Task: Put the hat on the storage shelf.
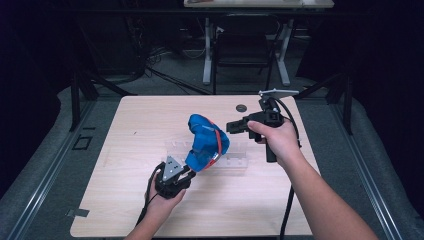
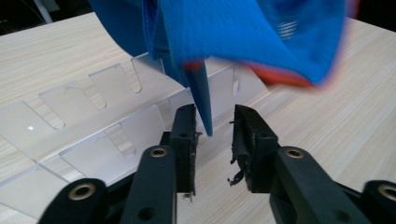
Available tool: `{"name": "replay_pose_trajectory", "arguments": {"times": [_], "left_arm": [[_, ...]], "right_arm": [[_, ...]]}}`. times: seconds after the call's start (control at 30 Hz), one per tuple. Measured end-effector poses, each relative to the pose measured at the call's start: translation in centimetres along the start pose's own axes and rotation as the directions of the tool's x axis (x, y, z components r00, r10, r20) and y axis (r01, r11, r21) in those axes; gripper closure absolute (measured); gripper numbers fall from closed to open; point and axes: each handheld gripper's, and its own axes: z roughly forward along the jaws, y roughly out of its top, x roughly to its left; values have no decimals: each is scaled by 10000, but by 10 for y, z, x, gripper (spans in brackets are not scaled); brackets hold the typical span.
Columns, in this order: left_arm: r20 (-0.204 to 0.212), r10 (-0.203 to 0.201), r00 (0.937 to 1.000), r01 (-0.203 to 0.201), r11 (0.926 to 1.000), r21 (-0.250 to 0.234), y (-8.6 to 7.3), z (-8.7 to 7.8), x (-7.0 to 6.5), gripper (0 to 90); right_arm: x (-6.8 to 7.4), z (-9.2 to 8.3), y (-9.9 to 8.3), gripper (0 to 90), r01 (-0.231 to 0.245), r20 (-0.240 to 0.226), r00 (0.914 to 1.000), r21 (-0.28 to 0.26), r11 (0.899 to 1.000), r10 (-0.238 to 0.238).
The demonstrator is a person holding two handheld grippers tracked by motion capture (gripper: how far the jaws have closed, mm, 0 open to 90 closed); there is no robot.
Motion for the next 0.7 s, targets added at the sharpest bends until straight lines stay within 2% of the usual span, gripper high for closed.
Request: {"name": "replay_pose_trajectory", "arguments": {"times": [0.13,0.27,0.7], "left_arm": [[-120,-16,9999,17,10000,56,-1,-3,1,629],[-257,-233,9994,238,9995,193,-3,-6,7,592],[-403,-334,9986,353,9982,487,-11,-12,15,553]], "right_arm": [[-2,-3,-1,756,11,78,10000,-49,10000,-10],[-4,-6,-2,750,118,468,9988,-176,9998,-110],[-9,-13,-9,731,337,1028,9942,-219,9992,-313]]}}
